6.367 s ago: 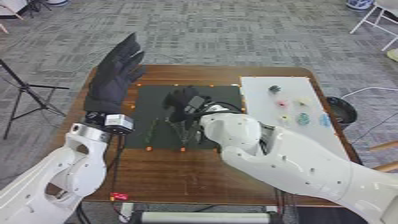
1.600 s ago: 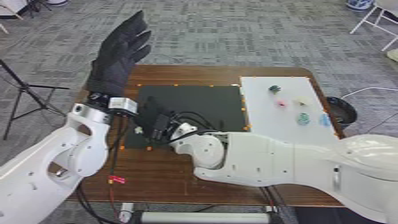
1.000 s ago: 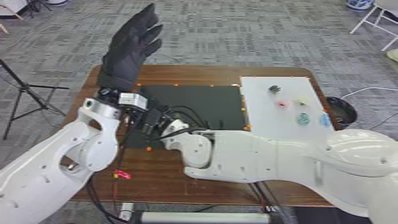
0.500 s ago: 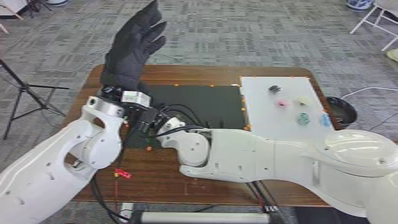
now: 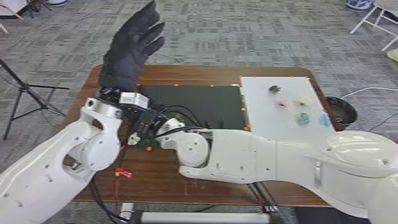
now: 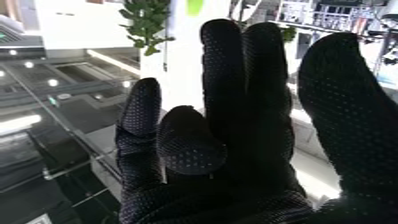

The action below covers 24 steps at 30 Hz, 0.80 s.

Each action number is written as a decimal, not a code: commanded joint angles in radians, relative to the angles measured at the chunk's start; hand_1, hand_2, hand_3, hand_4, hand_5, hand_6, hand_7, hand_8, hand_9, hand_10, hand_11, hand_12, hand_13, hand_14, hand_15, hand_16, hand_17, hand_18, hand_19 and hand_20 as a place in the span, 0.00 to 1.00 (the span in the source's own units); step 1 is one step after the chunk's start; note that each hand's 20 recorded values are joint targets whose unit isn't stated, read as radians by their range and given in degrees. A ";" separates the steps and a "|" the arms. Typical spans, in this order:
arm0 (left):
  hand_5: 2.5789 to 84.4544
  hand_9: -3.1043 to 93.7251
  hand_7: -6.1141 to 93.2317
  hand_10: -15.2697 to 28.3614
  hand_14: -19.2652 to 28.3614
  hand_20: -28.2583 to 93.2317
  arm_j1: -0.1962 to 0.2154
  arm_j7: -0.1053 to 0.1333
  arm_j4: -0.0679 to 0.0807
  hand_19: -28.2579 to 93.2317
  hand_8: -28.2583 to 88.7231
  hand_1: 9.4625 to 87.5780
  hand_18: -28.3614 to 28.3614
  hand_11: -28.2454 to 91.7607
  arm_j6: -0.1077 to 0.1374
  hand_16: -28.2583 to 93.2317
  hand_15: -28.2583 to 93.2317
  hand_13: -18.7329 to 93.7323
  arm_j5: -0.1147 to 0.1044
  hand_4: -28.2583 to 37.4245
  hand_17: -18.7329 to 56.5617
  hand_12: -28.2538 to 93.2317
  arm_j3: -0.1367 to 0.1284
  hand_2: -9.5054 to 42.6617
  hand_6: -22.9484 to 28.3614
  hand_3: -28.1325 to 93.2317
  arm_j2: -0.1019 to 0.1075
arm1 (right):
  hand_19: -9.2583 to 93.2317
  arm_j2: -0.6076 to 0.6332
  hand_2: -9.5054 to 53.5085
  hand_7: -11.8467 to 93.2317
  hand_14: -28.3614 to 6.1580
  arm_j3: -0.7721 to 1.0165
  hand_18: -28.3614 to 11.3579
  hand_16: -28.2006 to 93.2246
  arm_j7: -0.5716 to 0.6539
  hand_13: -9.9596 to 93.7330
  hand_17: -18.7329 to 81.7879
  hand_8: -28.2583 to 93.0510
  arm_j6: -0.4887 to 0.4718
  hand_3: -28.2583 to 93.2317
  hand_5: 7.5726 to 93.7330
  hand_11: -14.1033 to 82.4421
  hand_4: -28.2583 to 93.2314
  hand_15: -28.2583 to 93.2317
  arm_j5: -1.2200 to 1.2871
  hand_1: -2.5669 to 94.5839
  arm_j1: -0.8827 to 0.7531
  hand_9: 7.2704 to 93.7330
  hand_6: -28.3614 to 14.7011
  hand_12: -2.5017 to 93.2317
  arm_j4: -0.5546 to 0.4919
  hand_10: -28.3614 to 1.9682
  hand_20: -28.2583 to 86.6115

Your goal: Arrange flowers

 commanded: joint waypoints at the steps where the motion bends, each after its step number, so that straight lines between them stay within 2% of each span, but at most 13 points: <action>1: 0.27 0.21 0.21 0.56 0.67 0.33 0.003 0.011 0.002 0.49 0.18 0.20 0.82 0.34 -0.022 0.31 0.35 0.28 0.002 0.02 0.07 0.41 -0.013 0.06 0.48 0.78 -0.020 | 0.79 0.048 0.00 0.34 0.63 0.030 0.29 0.49 -0.009 0.75 0.43 0.12 -0.048 0.90 0.69 0.39 0.00 0.98 -0.001 0.37 -0.006 0.76 0.80 0.24 -0.058 0.75 0.67; 2: 0.27 0.21 0.21 0.56 0.67 0.33 0.016 0.012 -0.004 0.49 0.18 0.20 0.82 0.34 -0.021 0.31 0.35 0.28 0.004 0.02 0.07 0.41 -0.024 0.06 0.48 0.78 -0.015 | 0.79 0.060 0.00 0.34 0.64 0.031 0.29 0.49 0.002 0.75 0.43 0.13 -0.069 0.91 0.68 0.39 0.00 0.98 0.000 0.38 -0.004 0.74 0.80 0.24 -0.083 0.75 0.67; 4: 0.27 0.21 0.21 0.56 0.67 0.33 0.064 0.025 -0.028 0.49 0.18 0.20 0.82 0.34 -0.002 0.31 0.35 0.28 0.000 0.02 0.07 0.41 -0.061 0.06 0.48 0.78 0.000 | 0.79 0.089 0.00 0.34 0.63 0.037 0.28 0.49 -0.010 0.74 0.42 0.12 -0.087 0.93 0.63 0.41 0.00 0.98 -0.008 0.38 0.006 0.72 0.78 0.25 -0.116 0.72 0.67; 6: 0.27 0.21 0.21 0.56 0.67 0.33 0.105 0.027 -0.044 0.49 0.18 0.20 0.82 0.34 0.006 0.31 0.35 0.28 0.000 0.02 0.07 0.41 -0.094 0.06 0.47 0.78 0.005 | 0.79 0.142 0.00 0.34 0.61 0.073 0.28 0.48 -0.002 0.70 0.41 0.12 -0.127 0.94 0.53 0.45 0.00 0.98 -0.003 0.37 0.007 0.61 0.73 0.28 -0.161 0.66 0.67; 9: 0.27 0.21 0.21 0.56 0.67 0.33 0.183 0.019 -0.067 0.49 0.18 0.20 0.83 0.34 0.015 0.31 0.35 0.28 0.003 0.02 0.07 0.41 -0.153 0.06 0.48 0.78 -0.003 | 0.79 0.256 0.00 0.32 0.58 0.161 0.26 0.46 -0.003 0.65 0.38 0.12 -0.141 0.95 0.43 0.44 0.00 0.98 0.039 0.35 -0.014 0.49 0.67 0.27 -0.233 0.60 0.67; 11: 0.27 0.21 0.21 0.56 0.67 0.33 0.228 0.009 -0.078 0.49 0.18 0.20 0.83 0.34 0.028 0.31 0.35 0.28 -0.001 0.02 0.07 0.41 -0.178 0.06 0.48 0.78 -0.011 | 0.79 0.350 0.00 0.30 0.56 0.239 0.26 0.45 0.000 0.63 0.38 0.13 -0.152 0.94 0.40 0.43 0.00 0.98 0.060 0.33 -0.039 0.45 0.63 0.27 -0.262 0.56 0.67; 14: 0.27 0.21 0.21 0.56 0.67 0.33 0.265 -0.018 -0.078 0.49 0.18 0.20 0.83 0.34 0.029 0.31 0.35 0.28 -0.003 0.02 0.07 0.41 -0.187 0.06 0.48 0.78 -0.025 | 0.79 0.506 0.00 0.30 0.54 0.333 0.26 0.44 0.041 0.60 0.37 0.14 -0.183 0.94 0.37 0.40 0.00 0.97 0.084 0.30 -0.080 0.42 0.62 0.26 -0.326 0.51 0.67; 17: 0.27 0.21 0.21 0.56 0.67 0.33 0.304 -0.042 -0.078 0.49 0.18 0.20 0.83 0.34 0.043 0.31 0.35 0.28 -0.001 0.02 0.07 0.41 -0.192 0.06 0.48 0.79 -0.045 | 0.78 0.665 0.00 0.29 0.52 0.443 0.25 0.43 0.065 0.58 0.36 0.14 -0.233 0.92 0.35 0.37 0.00 0.96 0.100 0.28 -0.156 0.40 0.59 0.25 -0.379 0.47 0.66; 19: 0.27 0.21 0.21 0.56 0.67 0.33 0.349 -0.058 -0.089 0.49 0.18 0.20 0.83 0.34 0.045 0.31 0.35 0.28 0.003 0.02 0.07 0.41 -0.208 0.06 0.48 0.79 -0.055 | 0.78 0.771 0.00 0.28 0.51 0.538 0.24 0.43 0.106 0.57 0.36 0.15 -0.252 0.91 0.34 0.34 0.00 0.95 0.112 0.27 -0.247 0.39 0.57 0.24 -0.432 0.45 0.66; 20: 0.27 0.21 0.21 0.56 0.67 0.33 0.363 -0.060 -0.088 0.49 0.18 0.20 0.83 0.34 0.044 0.31 0.35 0.28 0.001 0.02 0.07 0.41 -0.210 0.06 0.48 0.79 -0.058 | 0.78 0.821 0.00 0.27 0.50 0.581 0.24 0.42 0.114 0.57 0.35 0.15 -0.246 0.90 0.34 0.34 0.00 0.95 0.117 0.26 -0.291 0.39 0.54 0.24 -0.448 0.45 0.66; 24: 0.27 0.21 0.21 0.56 0.67 0.33 0.446 -0.081 -0.106 0.49 0.18 0.20 0.83 0.34 0.059 0.31 0.35 0.28 -0.002 0.02 0.07 0.41 -0.254 0.06 0.48 0.79 -0.057 | 0.77 0.947 0.00 0.25 0.49 0.813 0.22 0.42 0.140 0.56 0.35 0.16 -0.254 0.89 0.39 0.32 0.00 0.95 0.076 0.27 -0.518 0.41 0.50 0.23 -0.492 0.49 0.66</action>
